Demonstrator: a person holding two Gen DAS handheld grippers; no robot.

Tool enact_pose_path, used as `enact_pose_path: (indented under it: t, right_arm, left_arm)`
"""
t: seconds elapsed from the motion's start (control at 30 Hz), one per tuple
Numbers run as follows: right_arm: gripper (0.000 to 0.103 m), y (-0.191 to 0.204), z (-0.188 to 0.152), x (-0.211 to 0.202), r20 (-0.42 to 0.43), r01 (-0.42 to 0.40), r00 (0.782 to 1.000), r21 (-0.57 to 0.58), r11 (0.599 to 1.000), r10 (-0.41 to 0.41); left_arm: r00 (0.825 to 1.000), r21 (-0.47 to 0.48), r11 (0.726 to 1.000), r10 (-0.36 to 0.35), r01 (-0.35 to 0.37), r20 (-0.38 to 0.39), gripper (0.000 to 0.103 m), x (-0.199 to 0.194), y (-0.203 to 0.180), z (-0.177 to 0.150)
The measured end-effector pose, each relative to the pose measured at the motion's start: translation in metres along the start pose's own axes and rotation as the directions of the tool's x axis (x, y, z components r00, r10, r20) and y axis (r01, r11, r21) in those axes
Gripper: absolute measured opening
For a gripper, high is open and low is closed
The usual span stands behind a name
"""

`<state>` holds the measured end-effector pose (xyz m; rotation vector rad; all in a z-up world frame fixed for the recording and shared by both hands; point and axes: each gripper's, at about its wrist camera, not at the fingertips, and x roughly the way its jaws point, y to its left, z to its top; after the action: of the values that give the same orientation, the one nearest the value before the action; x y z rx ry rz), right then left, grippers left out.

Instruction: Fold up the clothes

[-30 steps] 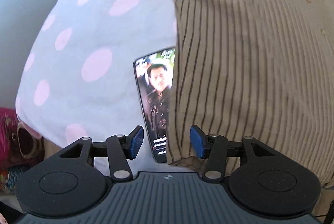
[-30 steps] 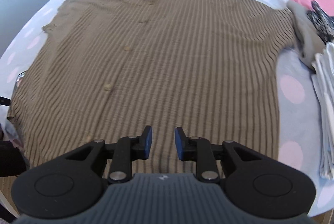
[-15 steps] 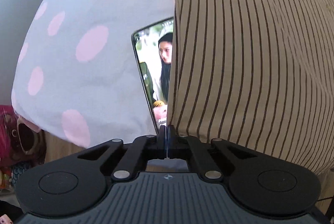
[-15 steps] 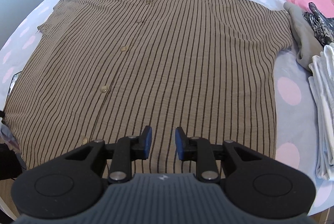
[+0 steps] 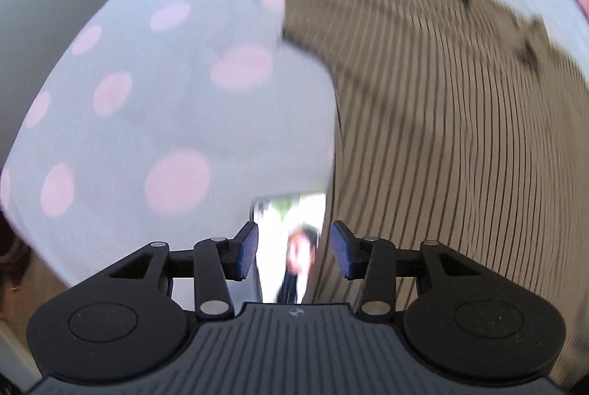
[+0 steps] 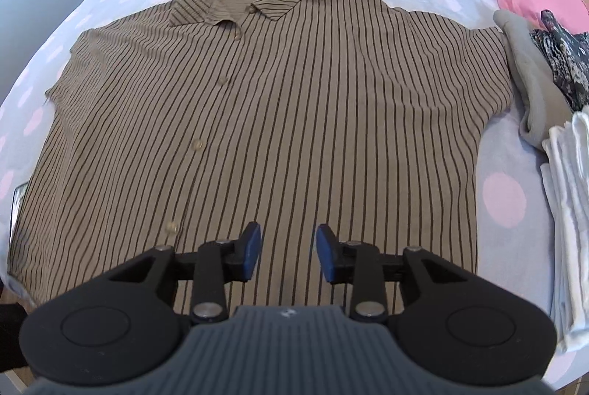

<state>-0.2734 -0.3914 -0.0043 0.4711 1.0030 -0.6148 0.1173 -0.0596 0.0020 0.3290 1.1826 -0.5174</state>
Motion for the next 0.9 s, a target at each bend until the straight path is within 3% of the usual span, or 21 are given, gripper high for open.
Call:
enact_pose_path:
  t: [0.13,0.33,0.6,0.77,0.9]
  right_arm:
    - [0.04,0.004,0.02,0.006,0.025,0.0,1.0,-0.001,1.0,0.0]
    - [0.04,0.011,0.049,0.03,0.057,0.055,0.997,-0.03,0.998,-0.053]
    - [0.041,0.007,0.07,0.073,0.004,0.065,0.998,-0.006,0.998,-0.065]
    - [0.04,-0.001,0.075,0.088,0.012,0.039,0.999,0.053,0.998,-0.039]
    - [0.04,-0.009,0.076,0.093,0.031,0.018,0.999,0.097,0.995,-0.021]
  left_arm:
    - [0.999,-0.072,0.997,-0.018,0.021,0.042,0.041,0.02,0.007,0.041]
    - [0.995,-0.099,0.994,-0.035,0.044,0.092,0.042,0.071,0.003,0.1]
    - [0.983,-0.133,0.988,-0.06,0.084,0.174,0.042,0.13,0.012,0.176]
    - [0.967,-0.227,0.957,-0.132,0.182,0.217,0.043,0.166,0.022,0.223]
    - [0.959,-0.269,0.948,-0.096,0.169,0.266,0.043,0.192,0.025,0.251]
